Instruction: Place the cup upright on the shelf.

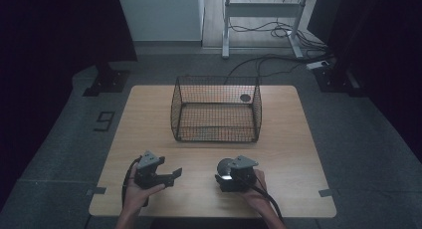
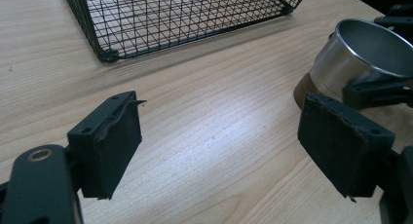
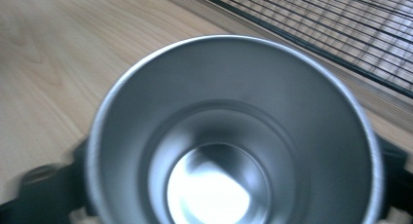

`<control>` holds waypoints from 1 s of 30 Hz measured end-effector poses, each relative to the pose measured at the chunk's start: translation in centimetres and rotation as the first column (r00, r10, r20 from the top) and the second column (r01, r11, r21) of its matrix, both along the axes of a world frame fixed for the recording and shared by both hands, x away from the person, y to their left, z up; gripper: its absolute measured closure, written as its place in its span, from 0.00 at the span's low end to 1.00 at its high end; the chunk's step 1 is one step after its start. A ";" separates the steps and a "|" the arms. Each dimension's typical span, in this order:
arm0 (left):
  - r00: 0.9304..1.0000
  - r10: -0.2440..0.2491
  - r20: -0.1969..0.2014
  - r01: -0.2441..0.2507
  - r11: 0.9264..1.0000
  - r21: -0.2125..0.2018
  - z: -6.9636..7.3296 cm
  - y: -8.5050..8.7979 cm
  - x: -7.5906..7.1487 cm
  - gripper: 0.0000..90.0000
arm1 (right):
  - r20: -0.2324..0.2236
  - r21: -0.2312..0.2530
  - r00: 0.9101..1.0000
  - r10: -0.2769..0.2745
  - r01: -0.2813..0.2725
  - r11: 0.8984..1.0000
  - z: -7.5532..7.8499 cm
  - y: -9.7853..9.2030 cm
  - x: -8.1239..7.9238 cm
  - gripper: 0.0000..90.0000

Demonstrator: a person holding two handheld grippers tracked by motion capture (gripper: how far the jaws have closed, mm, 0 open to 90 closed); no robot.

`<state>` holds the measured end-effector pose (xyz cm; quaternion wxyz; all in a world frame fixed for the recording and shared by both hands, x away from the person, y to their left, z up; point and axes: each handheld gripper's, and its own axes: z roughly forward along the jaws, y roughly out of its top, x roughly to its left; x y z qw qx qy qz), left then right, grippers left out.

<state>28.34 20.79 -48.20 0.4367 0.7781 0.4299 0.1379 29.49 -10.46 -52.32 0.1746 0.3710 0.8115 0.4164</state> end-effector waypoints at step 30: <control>1.000 0.030 0.008 -0.030 0.999 -0.011 0.2 0.6 0.1 0.18 | 0.044 0.043 0.999 0.015 -0.017 0.999 1.9 -1.1 0.0 0.20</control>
